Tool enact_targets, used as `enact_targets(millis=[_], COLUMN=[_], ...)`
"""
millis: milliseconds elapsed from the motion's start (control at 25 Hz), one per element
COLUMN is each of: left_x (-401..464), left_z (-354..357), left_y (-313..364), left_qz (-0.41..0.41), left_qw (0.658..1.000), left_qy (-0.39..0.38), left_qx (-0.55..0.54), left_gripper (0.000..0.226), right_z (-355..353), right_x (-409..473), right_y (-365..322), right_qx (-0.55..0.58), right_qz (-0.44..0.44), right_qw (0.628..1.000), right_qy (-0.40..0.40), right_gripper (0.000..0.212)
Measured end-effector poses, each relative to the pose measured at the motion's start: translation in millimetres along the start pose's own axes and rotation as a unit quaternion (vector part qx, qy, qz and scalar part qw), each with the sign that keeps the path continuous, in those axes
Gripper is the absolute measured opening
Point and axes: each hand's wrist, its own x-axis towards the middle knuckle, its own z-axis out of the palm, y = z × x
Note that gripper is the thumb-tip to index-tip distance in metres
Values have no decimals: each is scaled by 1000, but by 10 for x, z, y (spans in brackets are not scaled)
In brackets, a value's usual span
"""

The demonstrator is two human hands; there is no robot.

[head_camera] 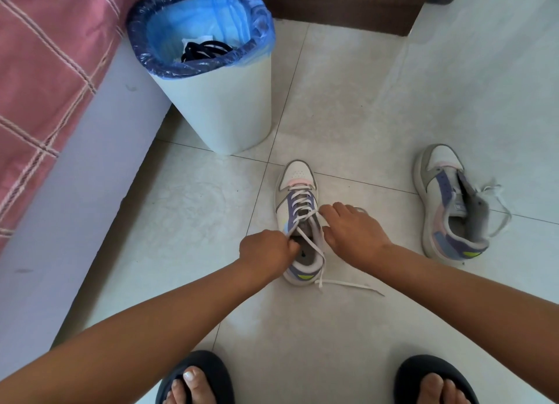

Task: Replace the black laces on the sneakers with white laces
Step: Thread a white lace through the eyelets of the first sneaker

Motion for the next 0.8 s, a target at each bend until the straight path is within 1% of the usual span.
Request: enact_targets(millis=[80, 160, 200, 240, 280, 360, 400, 560, 680, 800], left_x=[16, 44, 57, 64, 63, 54, 56, 63, 71, 36], left_z=[-22, -49, -54, -52, -47, -33, -32, -23, -2, -18], left_y=[-7, 0, 11, 26, 37, 32, 22, 19, -34, -163], left_qz=[12, 12, 8, 4, 0, -12, -19, -38, -42, -59], left_qw=[1000, 1000, 1000, 1000, 1000, 1000, 1000, 997, 995, 994], left_qy=[19, 20, 16, 10, 5, -10, -19, -42, -49, -50], left_qx=[11, 11, 10, 11, 9, 1, -10, -44, -70, -76], left_gripper=[36, 34, 33, 32, 31, 32, 32, 35, 37, 41], right_z=[64, 146, 170, 177, 184, 200, 186, 125, 13, -39], right_x=[105, 165, 184, 199, 207, 214, 222, 230, 205, 223], right_y=[26, 53, 55, 64, 85, 179, 235, 535, 801, 1053], right_qx=[-61, -54, -27, 5, 32, 34, 33, 35, 90, 108], right_qz=[-18, -27, -15, 3, 26, 65, 83, 152, 232, 290], right_qw=[998, 997, 998, 999, 996, 994, 993, 986, 965, 942], right_qy=[24, 50, 46, 53, 73, 82, 76, 61, 82, 133], right_gripper=[27, 26, 21, 12, 12, 22, 24, 23, 24, 26])
